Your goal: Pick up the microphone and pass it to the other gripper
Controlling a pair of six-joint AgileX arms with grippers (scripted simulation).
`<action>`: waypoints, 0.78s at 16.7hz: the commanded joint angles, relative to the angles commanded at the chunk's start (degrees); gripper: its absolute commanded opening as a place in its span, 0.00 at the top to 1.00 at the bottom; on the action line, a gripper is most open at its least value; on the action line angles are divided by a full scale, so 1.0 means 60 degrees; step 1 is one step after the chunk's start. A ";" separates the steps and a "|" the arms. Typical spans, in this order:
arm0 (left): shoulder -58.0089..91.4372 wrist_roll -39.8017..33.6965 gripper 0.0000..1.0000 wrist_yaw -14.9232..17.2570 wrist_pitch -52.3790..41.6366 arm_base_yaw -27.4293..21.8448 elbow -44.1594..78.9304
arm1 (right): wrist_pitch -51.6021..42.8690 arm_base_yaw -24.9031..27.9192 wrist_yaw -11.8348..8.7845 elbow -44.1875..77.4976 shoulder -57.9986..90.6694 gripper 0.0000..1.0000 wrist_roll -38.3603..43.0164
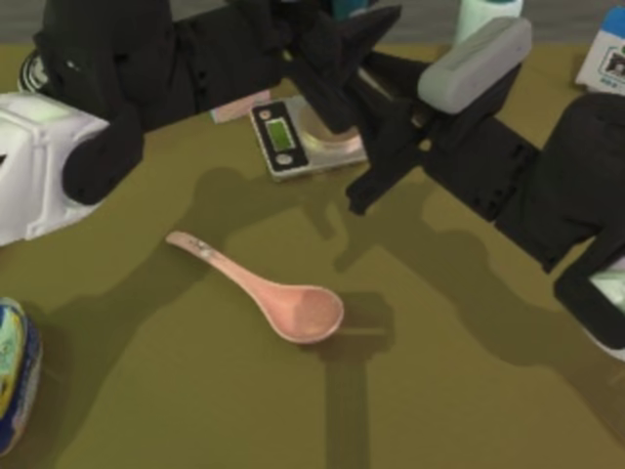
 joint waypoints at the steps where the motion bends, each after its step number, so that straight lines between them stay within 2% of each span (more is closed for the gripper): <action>1: 0.0000 0.0000 1.00 0.0000 0.0000 0.0000 0.0000 | 0.0000 0.0000 0.0000 0.0000 0.0000 1.00 0.0000; 6: 0.0000 0.0000 1.00 0.0000 0.0000 0.0000 0.0000 | 0.0000 0.0000 0.0000 0.0000 0.0000 1.00 0.0000; 13: 0.0000 0.0000 1.00 0.0000 0.0000 0.0000 0.0000 | 0.0000 0.0000 0.0000 0.0000 0.0000 0.47 0.0000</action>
